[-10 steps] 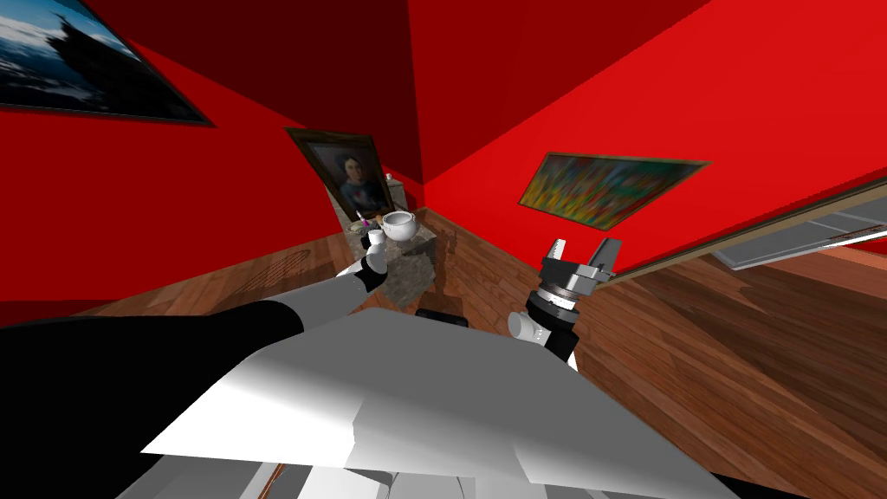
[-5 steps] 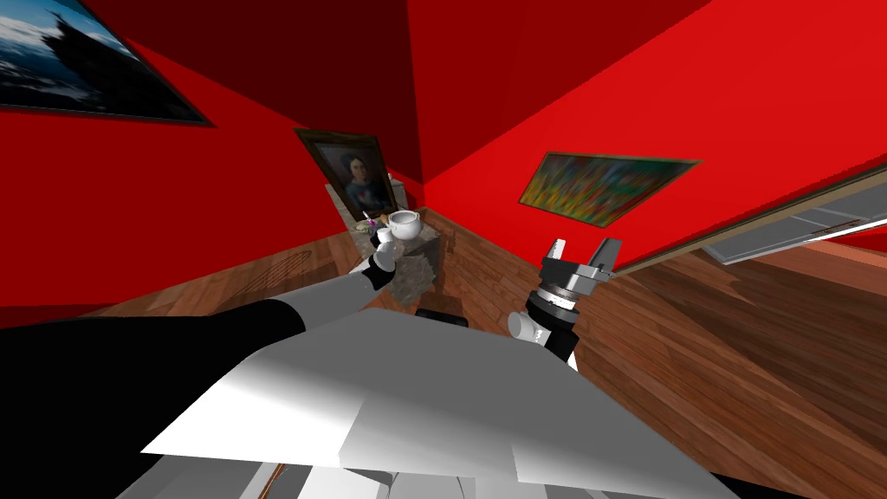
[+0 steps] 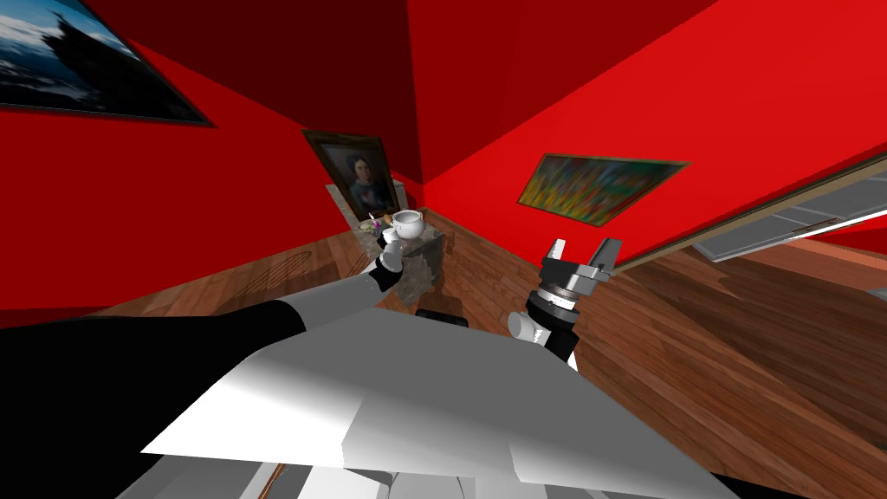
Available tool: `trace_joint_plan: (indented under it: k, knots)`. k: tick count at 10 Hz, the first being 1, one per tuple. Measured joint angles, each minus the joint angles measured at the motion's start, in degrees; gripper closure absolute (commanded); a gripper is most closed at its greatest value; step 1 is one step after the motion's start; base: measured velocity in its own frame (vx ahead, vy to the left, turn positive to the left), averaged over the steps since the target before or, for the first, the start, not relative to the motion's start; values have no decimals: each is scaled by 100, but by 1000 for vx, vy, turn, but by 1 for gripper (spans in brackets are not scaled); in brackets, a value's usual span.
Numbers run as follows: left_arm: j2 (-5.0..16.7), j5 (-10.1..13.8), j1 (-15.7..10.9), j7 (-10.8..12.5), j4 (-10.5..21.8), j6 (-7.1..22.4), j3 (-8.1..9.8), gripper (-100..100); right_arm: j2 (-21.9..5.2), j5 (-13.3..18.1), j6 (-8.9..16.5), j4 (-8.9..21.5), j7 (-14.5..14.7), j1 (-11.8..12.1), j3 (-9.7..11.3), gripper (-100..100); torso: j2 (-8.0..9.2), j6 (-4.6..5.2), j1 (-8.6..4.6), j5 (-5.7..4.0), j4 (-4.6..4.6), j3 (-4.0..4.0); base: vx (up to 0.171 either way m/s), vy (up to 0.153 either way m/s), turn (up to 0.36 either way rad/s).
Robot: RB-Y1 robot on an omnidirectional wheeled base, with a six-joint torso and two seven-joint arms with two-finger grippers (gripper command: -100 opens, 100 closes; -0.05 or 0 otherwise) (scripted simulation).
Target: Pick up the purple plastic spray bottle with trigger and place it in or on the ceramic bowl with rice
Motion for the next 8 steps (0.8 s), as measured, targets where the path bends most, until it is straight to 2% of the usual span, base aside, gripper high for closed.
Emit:
trace_joint_plan:
  k: [1,2,3,5,8]
  knots:
    - [-7,1,-1,-36,-4,0,3,0,0,0,0,0,0,0,0,0,-9,-2,-9,-2,-3,-6,0,0,0]
    - [-6,1,1,-33,-4,0,3,100,0,0,0,0,0,0,0,0,-15,0,-14,-3,-4,-9,5,-31,-4]
    - [58,26,-24,-102,-39,71,53,100,1,0,0,0,0,1,1,0,-20,-2,-25,-8,-1,-10,10,-44,18]
    - [360,-26,-89,55,252,81,-50,100,1,0,0,0,0,1,1,0,-20,2,-39,-11,1,-9,5,-64,9]
    - [833,7,-311,82,565,211,-15,100,1,0,0,0,0,1,0,0,-18,-2,-27,-10,7,-5,16,-21,0]
